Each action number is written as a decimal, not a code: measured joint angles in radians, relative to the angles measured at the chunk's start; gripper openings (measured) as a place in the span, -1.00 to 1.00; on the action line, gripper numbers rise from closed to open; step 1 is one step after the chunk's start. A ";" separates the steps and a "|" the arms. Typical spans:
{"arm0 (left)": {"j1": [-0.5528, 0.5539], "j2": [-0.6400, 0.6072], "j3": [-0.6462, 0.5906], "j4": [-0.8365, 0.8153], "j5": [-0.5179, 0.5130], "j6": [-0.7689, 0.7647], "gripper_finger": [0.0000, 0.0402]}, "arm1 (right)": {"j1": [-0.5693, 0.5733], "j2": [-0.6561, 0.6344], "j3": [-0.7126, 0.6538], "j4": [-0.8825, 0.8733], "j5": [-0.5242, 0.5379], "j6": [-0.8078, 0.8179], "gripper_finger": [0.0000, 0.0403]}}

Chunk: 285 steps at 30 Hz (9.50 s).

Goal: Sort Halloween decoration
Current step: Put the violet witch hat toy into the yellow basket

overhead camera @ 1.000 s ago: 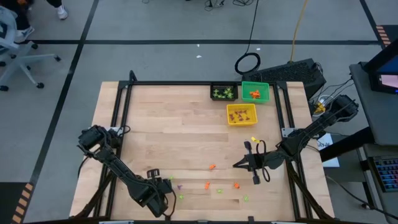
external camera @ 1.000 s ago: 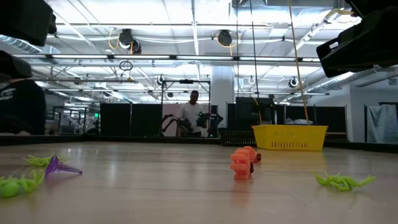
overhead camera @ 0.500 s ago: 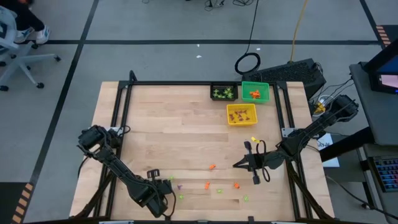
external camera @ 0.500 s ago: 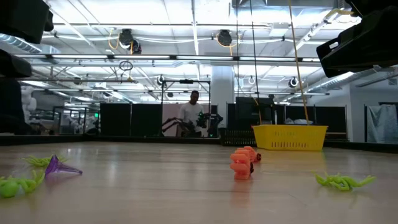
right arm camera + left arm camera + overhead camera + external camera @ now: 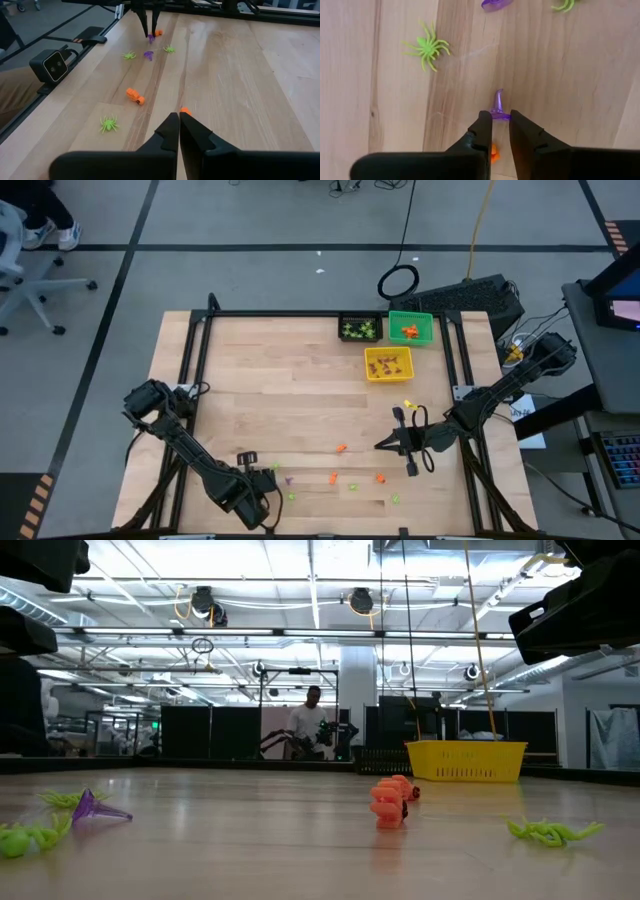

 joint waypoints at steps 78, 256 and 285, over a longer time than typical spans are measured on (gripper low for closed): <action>-0.010 0.001 0.013 0.103 -0.202 -0.370 -0.79 | 0.000 0.000 0.000 0.000 0.000 0.000 -1.00; 0.012 0.037 0.060 -0.335 -0.164 -0.087 -1.00 | 0.000 0.000 0.000 -0.001 -0.004 -0.008 -1.00; 0.147 0.033 0.296 -0.311 -0.498 0.284 -1.00 | 0.000 0.000 0.000 -0.001 -0.004 -0.008 -1.00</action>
